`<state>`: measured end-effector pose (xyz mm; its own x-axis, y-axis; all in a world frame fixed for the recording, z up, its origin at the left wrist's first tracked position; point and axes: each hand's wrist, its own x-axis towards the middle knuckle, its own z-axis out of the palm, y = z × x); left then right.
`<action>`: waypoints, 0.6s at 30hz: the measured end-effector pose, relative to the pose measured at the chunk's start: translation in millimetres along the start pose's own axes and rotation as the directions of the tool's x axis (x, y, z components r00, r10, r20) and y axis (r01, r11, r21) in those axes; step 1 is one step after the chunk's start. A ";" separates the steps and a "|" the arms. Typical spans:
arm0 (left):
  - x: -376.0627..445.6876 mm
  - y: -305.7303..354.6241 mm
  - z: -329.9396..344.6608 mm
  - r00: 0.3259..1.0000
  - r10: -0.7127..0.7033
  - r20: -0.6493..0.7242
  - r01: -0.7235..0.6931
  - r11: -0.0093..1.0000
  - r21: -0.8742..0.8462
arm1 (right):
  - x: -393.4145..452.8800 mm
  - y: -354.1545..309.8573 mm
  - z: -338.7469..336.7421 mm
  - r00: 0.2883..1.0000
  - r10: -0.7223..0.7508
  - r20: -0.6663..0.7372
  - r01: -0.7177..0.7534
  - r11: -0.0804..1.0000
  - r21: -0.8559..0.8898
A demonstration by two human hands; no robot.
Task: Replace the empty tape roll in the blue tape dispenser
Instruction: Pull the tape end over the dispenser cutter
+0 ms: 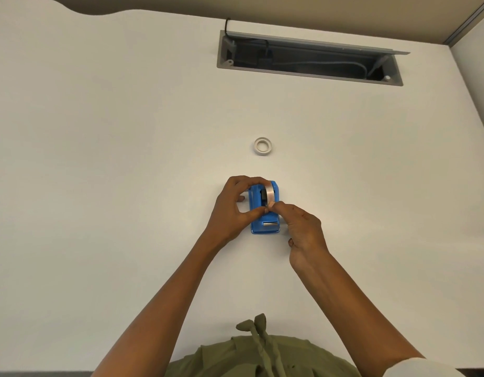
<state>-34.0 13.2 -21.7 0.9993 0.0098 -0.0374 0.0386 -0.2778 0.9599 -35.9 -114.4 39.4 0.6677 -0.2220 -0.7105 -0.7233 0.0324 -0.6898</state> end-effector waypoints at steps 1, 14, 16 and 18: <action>-0.1 0.4 -0.1 1.000 0.000 0.003 0.000 1.000 -0.002 | 0.0 0.2 -0.3 1.000 0.004 0.002 -0.004 1.000 0.002; -5.6 -11.4 -14.2 0.970 -0.018 0.243 -0.020 0.989 0.150 | 1.9 4.4 -4.5 0.999 0.047 0.012 -0.048 0.997 0.055; -6.5 -12.4 -11.1 0.980 -0.002 0.200 -0.025 0.991 0.131 | 1.7 5.1 -4.8 0.999 0.048 0.009 -0.049 0.996 0.070; -7.5 -13.4 -8.9 0.985 -0.004 0.171 -0.016 0.993 0.116 | 1.7 6.4 -5.1 0.999 0.049 0.005 -0.049 0.996 0.080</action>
<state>-41.9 25.4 -31.8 0.9841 -0.1536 -0.0887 0.0226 -0.3878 0.9215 -40.3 -119.6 34.5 0.6326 -0.2150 -0.7440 -0.7387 0.1212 -0.6631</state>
